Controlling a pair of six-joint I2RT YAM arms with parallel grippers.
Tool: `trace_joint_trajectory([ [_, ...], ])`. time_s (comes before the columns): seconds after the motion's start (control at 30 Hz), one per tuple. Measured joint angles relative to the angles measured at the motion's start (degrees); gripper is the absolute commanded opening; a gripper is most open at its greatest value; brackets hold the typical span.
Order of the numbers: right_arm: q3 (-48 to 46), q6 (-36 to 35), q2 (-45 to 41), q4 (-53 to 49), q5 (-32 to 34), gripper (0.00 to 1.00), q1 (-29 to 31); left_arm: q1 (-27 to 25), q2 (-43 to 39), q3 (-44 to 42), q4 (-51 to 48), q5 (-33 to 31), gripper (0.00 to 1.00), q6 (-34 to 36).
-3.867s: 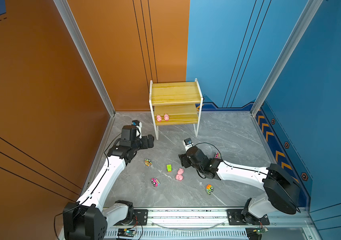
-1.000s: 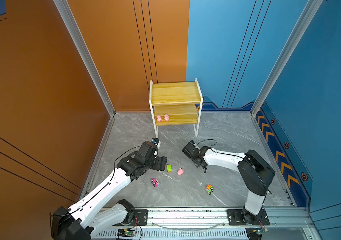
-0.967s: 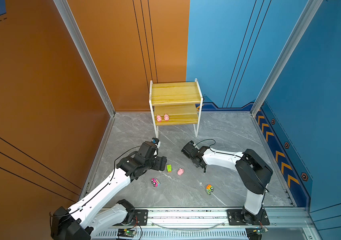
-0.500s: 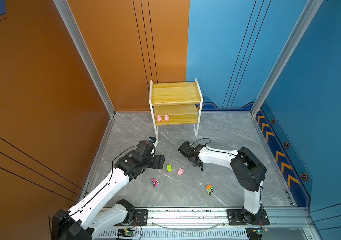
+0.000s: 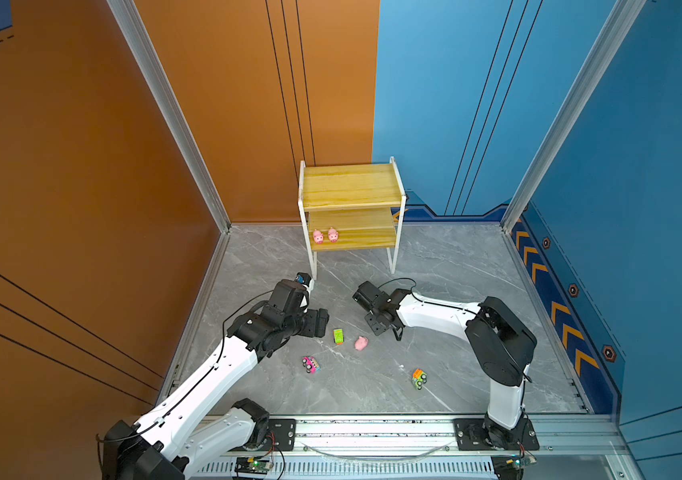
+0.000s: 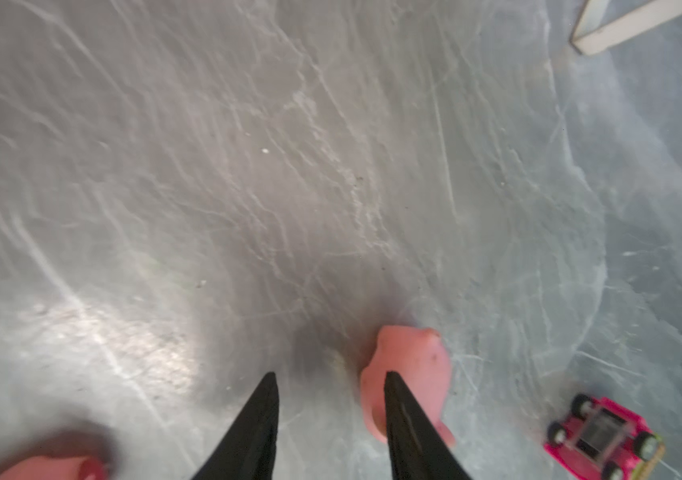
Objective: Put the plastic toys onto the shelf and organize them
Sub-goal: 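Withdraw the right gripper toward the wall while the left gripper reaches toward the pig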
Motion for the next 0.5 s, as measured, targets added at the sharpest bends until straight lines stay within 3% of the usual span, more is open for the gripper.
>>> trace_joint_trajectory([
  [0.3,-9.33,4.09,-16.46,7.58,-4.28,0.5,-4.7,-1.2,0.22,0.0,0.04,-1.64,0.89,-0.59],
  [0.5,-19.89,8.5,-30.62,12.5,-2.45,0.57,-12.0,-11.58,4.52,1.01,-0.22,-11.8,0.89,-4.79],
])
